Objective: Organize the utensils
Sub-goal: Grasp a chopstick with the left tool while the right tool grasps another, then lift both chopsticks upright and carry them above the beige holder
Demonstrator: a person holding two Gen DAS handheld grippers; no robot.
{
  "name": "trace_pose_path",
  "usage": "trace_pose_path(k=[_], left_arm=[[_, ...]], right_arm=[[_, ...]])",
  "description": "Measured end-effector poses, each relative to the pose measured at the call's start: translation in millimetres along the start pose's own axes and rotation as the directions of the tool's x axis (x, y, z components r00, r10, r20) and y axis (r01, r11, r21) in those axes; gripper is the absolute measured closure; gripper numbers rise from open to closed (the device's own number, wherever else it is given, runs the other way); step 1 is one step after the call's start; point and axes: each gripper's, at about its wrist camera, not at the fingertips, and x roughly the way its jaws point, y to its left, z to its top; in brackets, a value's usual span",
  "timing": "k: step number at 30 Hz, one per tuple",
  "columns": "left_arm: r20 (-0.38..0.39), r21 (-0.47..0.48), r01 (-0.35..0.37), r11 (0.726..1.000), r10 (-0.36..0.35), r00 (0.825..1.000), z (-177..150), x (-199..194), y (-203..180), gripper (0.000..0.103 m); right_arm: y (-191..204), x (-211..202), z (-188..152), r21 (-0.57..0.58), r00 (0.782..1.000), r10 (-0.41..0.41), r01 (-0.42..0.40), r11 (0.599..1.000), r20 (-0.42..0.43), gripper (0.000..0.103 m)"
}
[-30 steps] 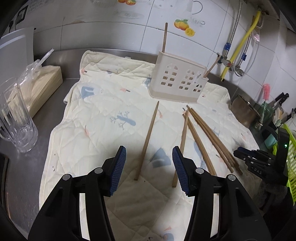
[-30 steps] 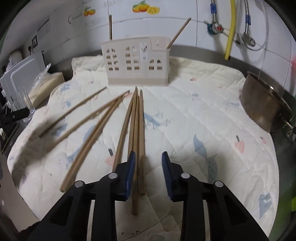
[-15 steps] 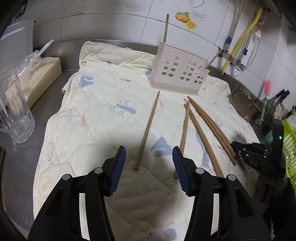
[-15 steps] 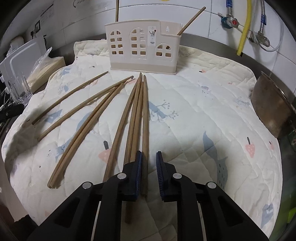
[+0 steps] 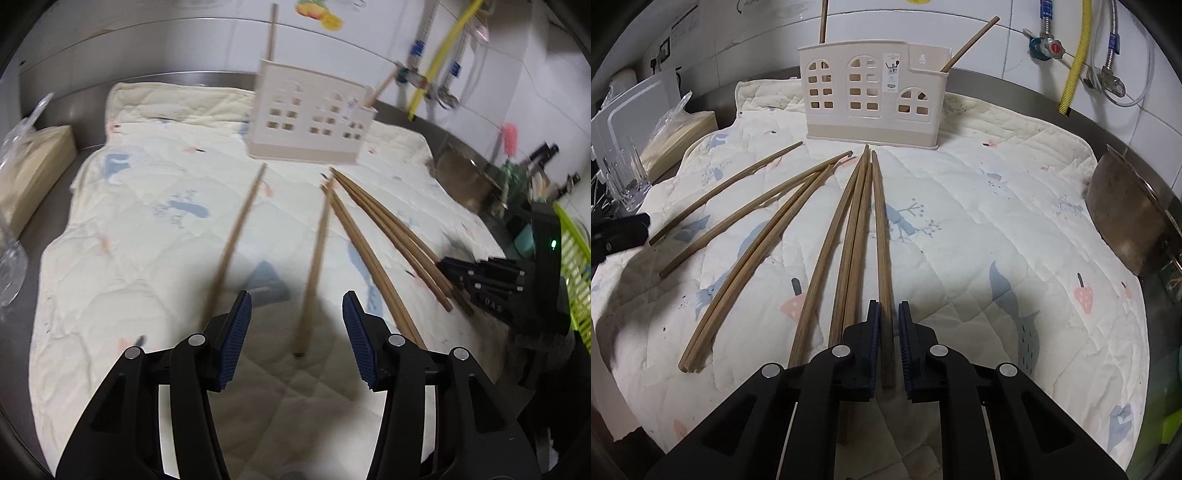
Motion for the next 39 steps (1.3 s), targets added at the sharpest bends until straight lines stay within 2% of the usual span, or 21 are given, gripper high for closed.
trace_pose_path(k=[4, 9, 17, 20, 23, 32, 39], left_arm=[[-0.02, 0.039, 0.021, 0.999, -0.021, 1.0, 2, 13, -12, 0.06], [-0.056, 0.064, 0.0, 0.998, 0.004, 0.998, 3, 35, -19, 0.076], [-0.09, 0.047, -0.029, 0.999, 0.033, 0.995, 3, 49, -15, 0.083], [-0.094, 0.055, -0.046, 0.997, 0.051, 0.994, 5, 51, -17, 0.093], [-0.093, 0.033, -0.031, 0.999, 0.034, 0.995, 8, 49, -15, 0.097], [0.01, 0.042, 0.005, 0.999, -0.006, 1.0, 33, 11, -18, 0.097], [0.092, 0.058, 0.025, 0.998, -0.03, 0.995, 77, -14, -17, 0.098]], right_arm=[[-2, -4, -1, 0.017, 1.0, 0.005, -0.005, 1.0, 0.013, 0.096], [-4, -9, -4, 0.033, 1.0, 0.007, -0.008, 0.999, 0.029, 0.096], [-10, -35, 2, 0.069, 0.994, 0.01, -0.018, 0.997, 0.11, 0.096], [-10, -44, 7, 0.075, 0.99, 0.013, -0.024, 0.997, 0.14, 0.096], [-9, -55, 15, 0.078, 0.984, 0.016, -0.03, 0.996, 0.175, 0.096], [-12, -82, 45, 0.08, 0.964, 0.018, -0.04, 0.996, 0.265, 0.097], [-13, -88, 75, 0.056, 0.956, 0.018, -0.036, 0.998, 0.293, 0.097]])
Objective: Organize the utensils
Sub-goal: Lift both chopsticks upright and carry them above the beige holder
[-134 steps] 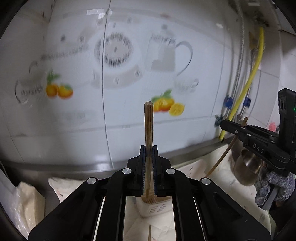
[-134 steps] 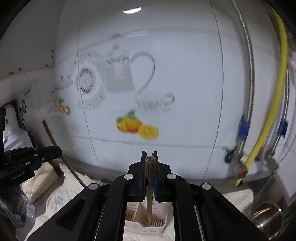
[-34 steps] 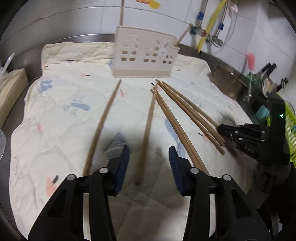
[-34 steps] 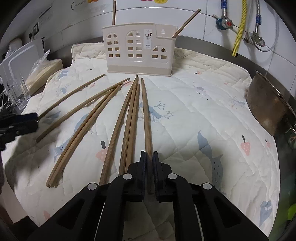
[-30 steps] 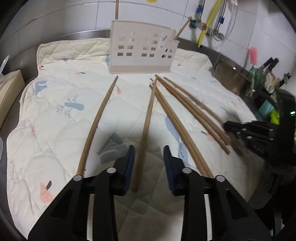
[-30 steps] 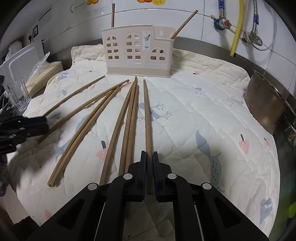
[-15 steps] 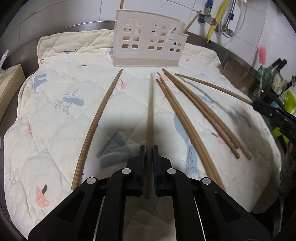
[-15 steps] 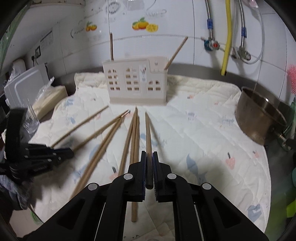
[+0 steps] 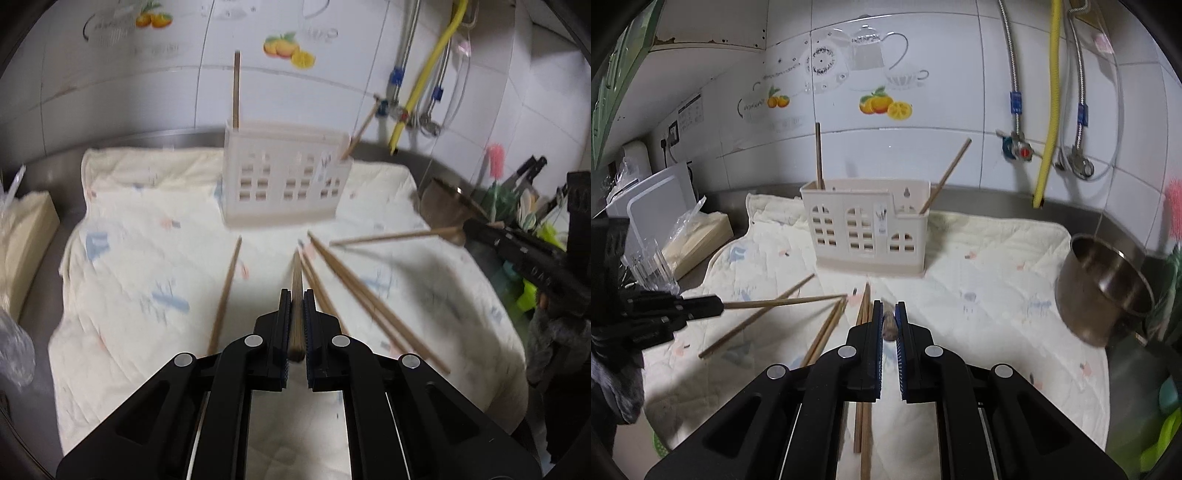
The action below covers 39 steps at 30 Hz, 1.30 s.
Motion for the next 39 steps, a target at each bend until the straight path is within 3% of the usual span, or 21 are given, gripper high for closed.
trace_pose_path(k=[12, 23, 28, 31, 39], left_arm=[[0.05, 0.079, 0.007, 0.997, -0.011, 0.999, 69, 2, -12, 0.098], [0.141, 0.134, 0.03, 0.991, -0.049, 0.989, 138, -33, -18, 0.098], [0.22, 0.144, -0.003, 0.99, -0.029, 0.975, 173, -53, -18, 0.098], [0.257, 0.153, -0.066, 0.986, 0.025, 0.966, 192, -54, -16, 0.098], [0.174, 0.128, -0.094, 0.987, 0.071, 0.982, 206, -8, 2, 0.098]], right_arm=[[-6, 15, 66, -0.034, 1.0, 0.013, -0.013, 0.999, 0.004, 0.097], [-9, 6, 141, -0.098, 0.998, 0.004, 0.001, 0.995, 0.055, 0.097], [-12, 0, 173, -0.096, 0.995, -0.002, 0.012, 0.995, 0.102, 0.097], [-12, -1, 190, -0.09, 0.992, 0.005, 0.007, 0.996, 0.127, 0.097], [-8, 24, 207, -0.094, 0.991, -0.002, 0.015, 0.995, 0.131, 0.097]])
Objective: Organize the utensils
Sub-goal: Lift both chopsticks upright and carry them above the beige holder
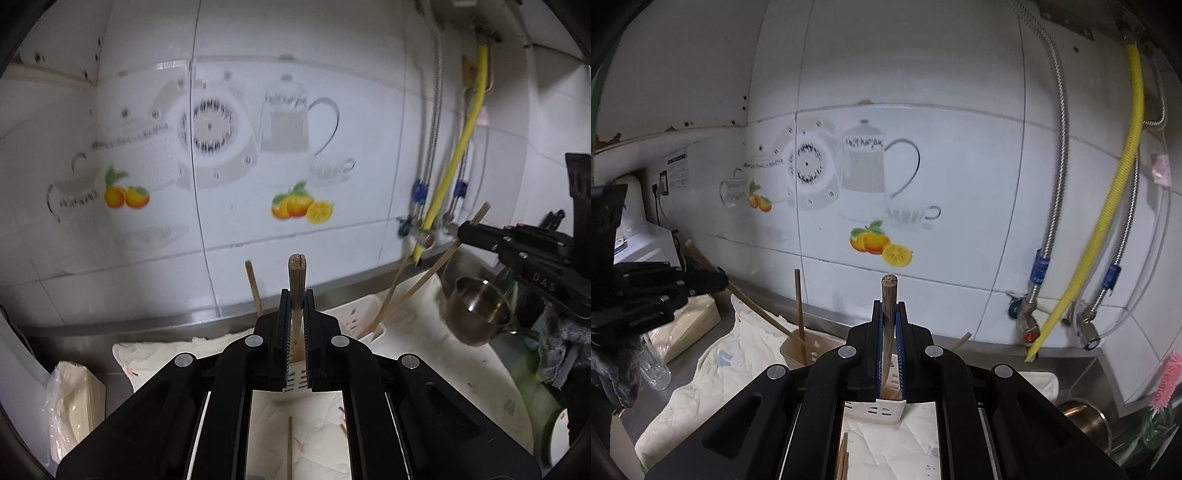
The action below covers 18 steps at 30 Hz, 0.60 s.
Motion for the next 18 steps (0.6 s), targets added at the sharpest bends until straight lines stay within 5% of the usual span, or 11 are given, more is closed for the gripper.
trace_pose_path(k=[18], left_arm=[[-0.145, -0.023, -0.002, 1.0, -0.001, 0.989, -23, 65, 12, 0.098]], right_arm=[[-16, 76, -36, 0.086, 0.988, 0.022, -0.009, 0.996, -0.15, 0.096]])
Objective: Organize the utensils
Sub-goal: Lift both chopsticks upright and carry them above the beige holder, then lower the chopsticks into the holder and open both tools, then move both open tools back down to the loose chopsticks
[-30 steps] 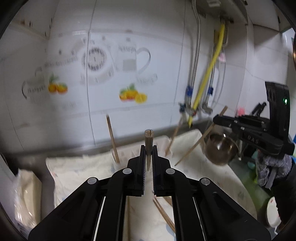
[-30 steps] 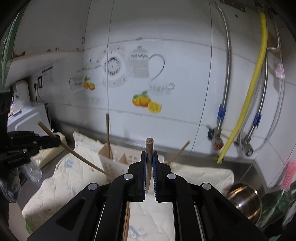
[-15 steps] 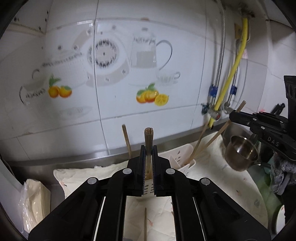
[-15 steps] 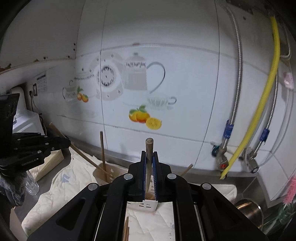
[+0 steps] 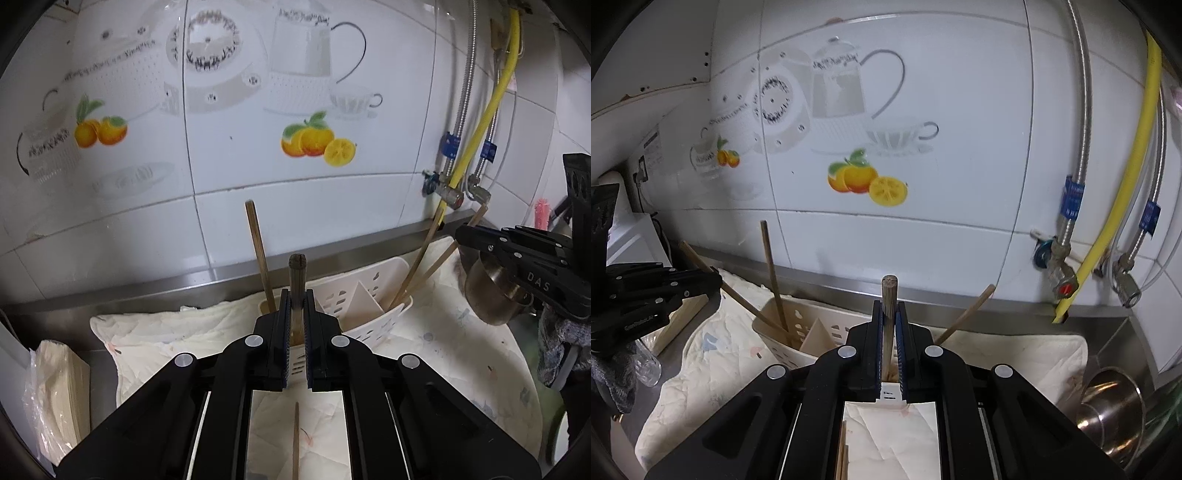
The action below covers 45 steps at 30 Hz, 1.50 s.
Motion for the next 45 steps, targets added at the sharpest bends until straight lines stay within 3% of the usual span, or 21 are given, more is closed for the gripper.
trace_pose_path(k=[14, 19, 25, 29, 31, 33, 45], left_arm=[[-0.02, -0.038, 0.017, 0.999, -0.018, 1.0, -7, 8, 10, 0.097], [0.006, -0.031, 0.016, 0.999, -0.016, 1.0, -5, -1, 8, 0.096], [0.046, -0.053, 0.017, 0.998, -0.014, 0.999, -11, -24, 9, 0.086], [0.066, -0.077, 0.018, 0.997, -0.013, 0.998, -25, -42, 10, 0.083], [0.077, -0.095, 0.028, 0.995, -0.02, 0.997, -36, -53, 11, 0.077], [0.091, -0.108, 0.024, 0.994, -0.014, 0.996, -47, -63, 11, 0.062], [0.08, -0.148, -0.015, 0.989, 0.027, 0.996, -133, -91, 7, 0.059]], right_arm=[[-6, -1, -2, 0.021, 1.0, -0.014, 0.014, 1.0, 0.013, 0.093], [-8, -16, -2, 0.021, 0.999, -0.024, 0.023, 1.0, 0.047, 0.08], [-5, -45, -11, 0.015, 0.995, -0.028, 0.027, 1.0, 0.097, 0.063], [-1, -63, -27, 0.015, 0.993, -0.007, 0.006, 1.0, 0.116, 0.058], [4, -70, -38, 0.013, 0.993, 0.003, -0.005, 1.0, 0.121, 0.054], [11, -76, -51, 0.008, 0.993, 0.015, -0.016, 1.0, 0.118, 0.053], [41, -91, -149, -0.02, 0.998, 0.04, -0.04, 0.999, 0.038, 0.053]])
